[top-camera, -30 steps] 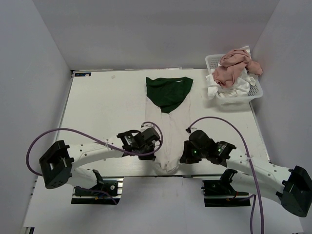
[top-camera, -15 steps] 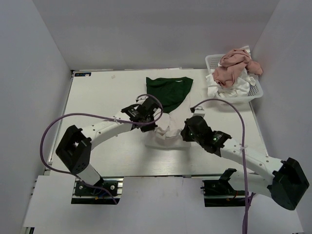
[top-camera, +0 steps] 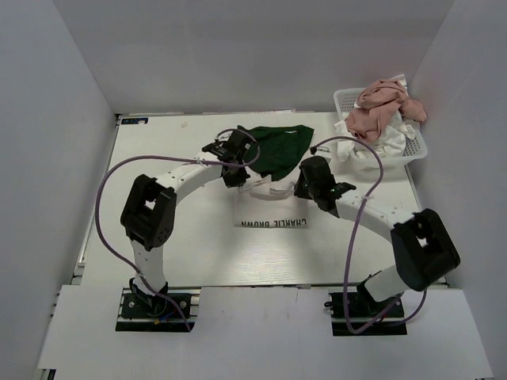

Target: Fold and stack the t-shirts

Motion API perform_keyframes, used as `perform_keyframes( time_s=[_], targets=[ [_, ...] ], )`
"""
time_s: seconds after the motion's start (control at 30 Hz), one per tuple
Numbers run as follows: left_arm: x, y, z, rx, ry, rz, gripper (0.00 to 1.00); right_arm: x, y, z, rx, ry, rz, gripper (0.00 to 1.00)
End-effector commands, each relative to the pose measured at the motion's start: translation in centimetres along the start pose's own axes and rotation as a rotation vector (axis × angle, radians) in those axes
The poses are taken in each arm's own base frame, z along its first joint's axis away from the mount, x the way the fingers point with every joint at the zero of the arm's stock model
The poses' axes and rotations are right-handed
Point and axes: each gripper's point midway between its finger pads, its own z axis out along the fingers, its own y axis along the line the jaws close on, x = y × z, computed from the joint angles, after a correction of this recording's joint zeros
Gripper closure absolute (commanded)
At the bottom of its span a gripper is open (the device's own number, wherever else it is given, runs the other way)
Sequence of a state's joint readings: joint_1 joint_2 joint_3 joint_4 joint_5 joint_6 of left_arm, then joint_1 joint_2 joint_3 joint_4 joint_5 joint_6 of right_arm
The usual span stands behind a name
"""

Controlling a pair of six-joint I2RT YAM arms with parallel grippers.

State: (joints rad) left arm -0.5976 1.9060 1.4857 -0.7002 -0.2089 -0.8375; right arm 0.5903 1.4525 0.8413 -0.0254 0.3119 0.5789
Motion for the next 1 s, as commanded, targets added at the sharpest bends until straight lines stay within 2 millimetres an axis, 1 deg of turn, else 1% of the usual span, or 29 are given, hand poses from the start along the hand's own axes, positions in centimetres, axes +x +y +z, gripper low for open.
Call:
perform_keyframes(
  time_s=[0.0, 0.03, 0.07, 0.1, 0.13, 0.17, 0.2, 0.23, 0.27, 0.3, 0.33, 0.37, 0.4, 0.43, 0.47, 0.5, 0.53, 0.57, 0.6, 0.63, 0.67, 0.7, 0.73, 0.77, 0.8, 0.87, 0.9, 0.97],
  targets=[
    [-2.6, -0.3, 0.3, 0.002, -0.029, -0.015, 1.00, -3.9, 1.8, 1.6, -0.081, -0.054, 0.033, 1.00],
    [-3.7, -0.4, 1.0, 0.011, -0.049, -0.024, 0.95, -3.4, 1.9, 3.2, -0.077, -0.022, 0.025, 1.00],
    [-4.3, -0.4, 1.4, 0.019, -0.040, -0.029, 0.70, -3.6, 1.9, 3.8, -0.072, -0.016, 0.028, 0.87],
    [-4.5, -0.9, 1.7, 0.030, -0.036, -0.029, 0.54, -4.7, 2.1, 4.2, -0.091, -0.005, 0.037, 0.70],
    [-5.1, -1.1, 2.2, 0.028, -0.027, -0.038, 0.38, -3.9, 1.9, 5.6, -0.067, 0.054, 0.028, 0.10],
    [-5.6, -0.9, 2.2, 0.018, -0.024, -0.045, 0.34, -4.6, 2.0, 5.8, -0.073, 0.060, 0.021, 0.10],
    [-6.5, -1.6, 1.5, 0.034, -0.040, -0.049, 0.31, -3.8, 2.8, 6.1, -0.122, 0.116, 0.004, 0.10],
    [-6.3, -1.4, 1.5, 0.027, -0.033, -0.047, 0.27, -5.0, 4.0, 5.9, -0.154, 0.105, -0.010, 0.10],
    [-7.0, -1.3, 0.8, 0.024, -0.060, -0.051, 0.24, -5.1, 4.4, 5.8, -0.174, 0.100, -0.031, 0.10],
    [-7.1, -0.5, 0.5, -0.007, -0.084, -0.051, 0.22, -5.2, 5.4, 5.0, -0.235, 0.105, -0.039, 0.10],
    [-7.2, -0.1, 0.1, -0.015, -0.094, -0.052, 0.20, -4.6, 5.7, 4.8, -0.277, 0.104, -0.053, 0.10],
    [-7.2, 0.2, -0.3, -0.021, -0.104, -0.053, 0.19, -5.2, 6.4, 3.5, -0.324, 0.083, -0.063, 0.10],
    [-6.8, 0.9, -1.3, -0.021, -0.104, -0.053, 0.19, -4.9, 6.6, 3.3, -0.350, 0.071, -0.073, 0.10],
    [-6.8, 1.3, -1.9, -0.024, -0.119, -0.055, 0.17, -3.8, 7.2, 2.8, -0.392, 0.081, -0.093, 0.10],
    [-6.3, 1.9, -2.5, -0.025, -0.117, -0.063, 0.16, -3.1, 7.6, 1.7, -0.436, 0.088, -0.100, 0.10],
    [-4.9, 3.2, -2.1, -0.042, -0.100, -0.058, 0.13, -3.1, 8.4, 1.2, -0.472, 0.071, -0.106, 0.10],
    [-4.5, 3.6, -2.7, -0.036, -0.106, -0.072, 0.10, -2.6, 8.5, 1.0, -0.484, 0.078, -0.113, 0.10],
    [-4.7, 3.8, -4.5, -0.007, -0.135, -0.081, 0.00, -1.4, 8.7, 0.6, -0.505, 0.093, -0.121, 0.10],
    [-3.1, 5.2, -4.0, -0.024, -0.118, -0.076, 0.00, -0.5, 9.0, 0.4, -0.515, 0.106, -0.138, 0.10],
    [-2.4, 5.9, -4.5, -0.028, -0.114, -0.075, 0.00, 0.1, 9.3, 0.3, -0.523, 0.115, -0.144, 0.10],
    [-2.4, 6.3, -5.7, -0.010, -0.131, -0.091, 0.00, 1.2, 9.3, 0.4, -0.526, 0.130, -0.152, 0.10],
    [-0.6, 7.8, -5.4, -0.043, -0.099, -0.081, 0.00, 2.1, 9.1, 1.0, -0.514, 0.154, -0.153, 0.10],
    [0.0, 8.4, -5.7, -0.051, -0.091, -0.098, 0.00, 2.5, 9.1, 1.2, -0.510, 0.160, -0.156, 0.10],
    [1.7, 9.9, -5.3, -0.079, -0.064, -0.089, 0.00, 2.9, 9.7, 1.3, -0.522, 0.160, -0.167, 0.10],
    [1.9, 10.3, -6.2, -0.065, -0.077, -0.103, 0.00, 3.7, 9.6, 2.1, -0.512, 0.180, -0.167, 0.10],
    [3.0, 11.1, -6.5, -0.058, -0.069, -0.112, 0.00, 3.6, 10.2, 2.7, -0.518, 0.179, -0.169, 0.10],
    [4.1, 12.1, -6.2, -0.075, -0.053, -0.107, 0.00, 2.9, 10.7, 3.3, -0.516, 0.163, -0.174, 0.10],
    [4.7, 12.7, -6.6, -0.072, -0.055, -0.108, 0.00, 3.3, 10.6, 4.9, -0.498, 0.155, -0.196, 0.10]
  ],
)
